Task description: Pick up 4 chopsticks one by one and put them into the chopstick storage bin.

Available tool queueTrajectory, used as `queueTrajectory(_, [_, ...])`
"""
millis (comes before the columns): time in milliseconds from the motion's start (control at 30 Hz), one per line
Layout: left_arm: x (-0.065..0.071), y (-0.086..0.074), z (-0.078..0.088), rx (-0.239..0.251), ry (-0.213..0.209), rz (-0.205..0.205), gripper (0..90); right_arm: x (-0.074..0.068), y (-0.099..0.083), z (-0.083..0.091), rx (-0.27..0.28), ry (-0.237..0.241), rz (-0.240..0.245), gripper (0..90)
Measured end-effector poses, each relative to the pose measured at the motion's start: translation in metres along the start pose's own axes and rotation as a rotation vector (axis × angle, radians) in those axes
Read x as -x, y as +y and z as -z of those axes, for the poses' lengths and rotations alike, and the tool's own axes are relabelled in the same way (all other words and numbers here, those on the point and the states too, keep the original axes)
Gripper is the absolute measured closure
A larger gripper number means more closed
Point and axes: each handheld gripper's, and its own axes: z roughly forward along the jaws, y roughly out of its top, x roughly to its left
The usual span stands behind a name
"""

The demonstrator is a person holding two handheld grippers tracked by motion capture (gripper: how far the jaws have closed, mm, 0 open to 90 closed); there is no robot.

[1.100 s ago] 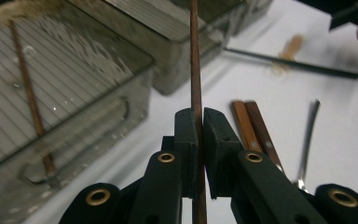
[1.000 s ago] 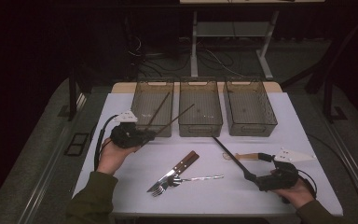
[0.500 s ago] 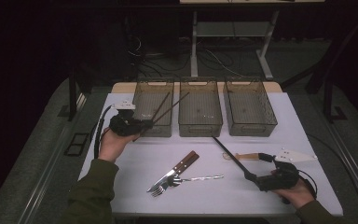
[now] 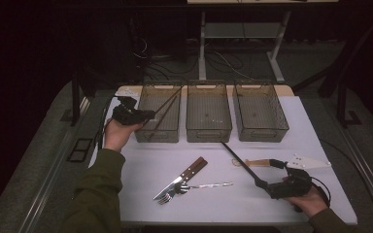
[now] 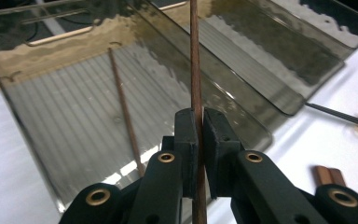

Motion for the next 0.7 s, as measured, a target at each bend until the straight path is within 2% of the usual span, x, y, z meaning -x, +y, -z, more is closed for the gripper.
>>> queueTrajectory(200, [-0.008, 0.005, -0.005, -0.004, 0.059, 0.027, 84.2, 0.000, 0.000, 0.000, -0.003, -0.003, 0.005, 2.6])
queueTrajectory(267, [-0.010, 0.003, -0.010, -0.006, 0.068, 0.049, 84.2, -0.001, 0.000, 0.000, -0.006, -0.002, 0.006, 2.6])
queueTrajectory(467, [-0.018, 0.001, -0.020, -0.031, 0.122, 0.072, 84.2, -0.001, 0.000, 0.000, -0.001, -0.002, 0.005, 2.6])
queueTrajectory(600, [-0.024, 0.000, -0.026, -0.039, 0.160, 0.105, 84.2, -0.001, 0.000, 0.000, 0.002, -0.002, 0.007, 2.6])
queueTrajectory(700, [-0.027, -0.003, -0.031, -0.065, 0.179, 0.114, 84.2, -0.002, 0.000, 0.001, -0.004, 0.000, 0.008, 2.6])
